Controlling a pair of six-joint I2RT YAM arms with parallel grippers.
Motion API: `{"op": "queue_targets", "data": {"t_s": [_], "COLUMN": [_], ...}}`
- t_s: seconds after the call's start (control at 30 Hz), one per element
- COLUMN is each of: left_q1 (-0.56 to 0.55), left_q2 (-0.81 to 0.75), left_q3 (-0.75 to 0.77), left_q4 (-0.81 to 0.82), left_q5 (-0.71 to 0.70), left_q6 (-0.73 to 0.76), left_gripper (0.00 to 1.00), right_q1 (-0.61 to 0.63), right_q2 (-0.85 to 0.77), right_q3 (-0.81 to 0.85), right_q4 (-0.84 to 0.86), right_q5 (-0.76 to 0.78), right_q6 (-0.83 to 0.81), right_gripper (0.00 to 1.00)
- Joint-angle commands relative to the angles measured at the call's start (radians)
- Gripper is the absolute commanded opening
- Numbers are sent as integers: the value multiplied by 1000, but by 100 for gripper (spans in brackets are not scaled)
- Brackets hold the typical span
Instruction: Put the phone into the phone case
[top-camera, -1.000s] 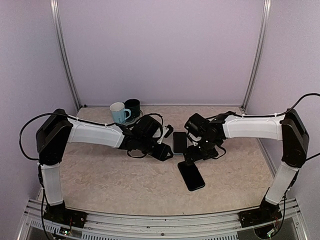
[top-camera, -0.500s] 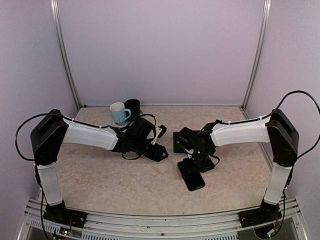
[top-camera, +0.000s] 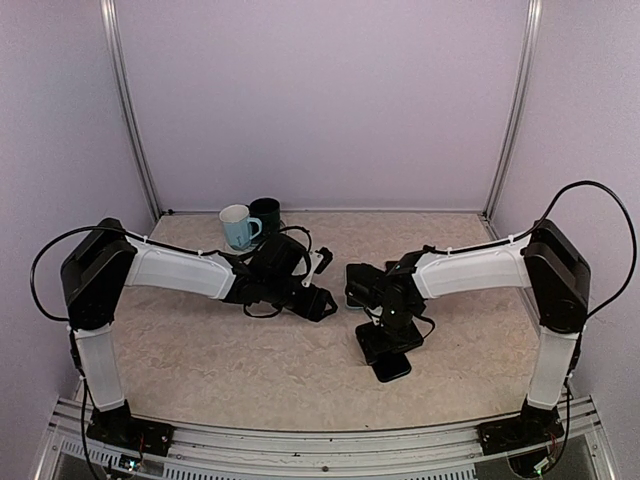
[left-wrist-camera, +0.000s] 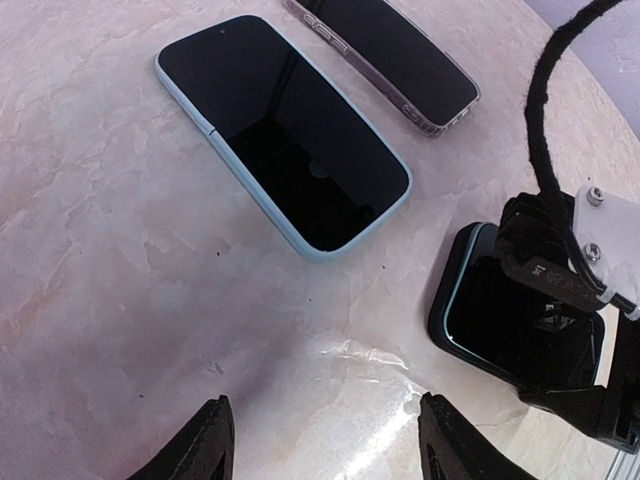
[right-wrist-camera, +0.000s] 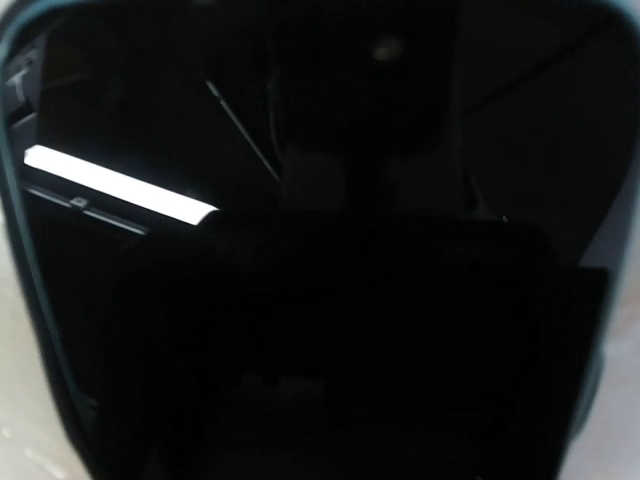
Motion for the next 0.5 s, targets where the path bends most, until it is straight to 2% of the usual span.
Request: {"op": "queue_targets", "data": {"t_s": [0.0,0.17,0.27,0.47], "left_q1": [6,6,6,6], "left_q2": [-14,-9,-9,-1], "left_q3": [13,26,25,41], "left_q4": [4,-10,-12,-22], "left_q5": [5,-4,-1,-2], "left_q6": [-6,-9,-14,-14], "left_gripper": [63,63,63,63], "right_q1": [21,25,25,34], "right_q2": [29,3,-18,-65], "right_q3": [-8,-8,-21,-34], "right_q4": [-35,-16,12,53], "right_q5": [60,94,101,133], "right_q6": [5,-12,-17,-18], "right_gripper": [73,58,53,49]}}
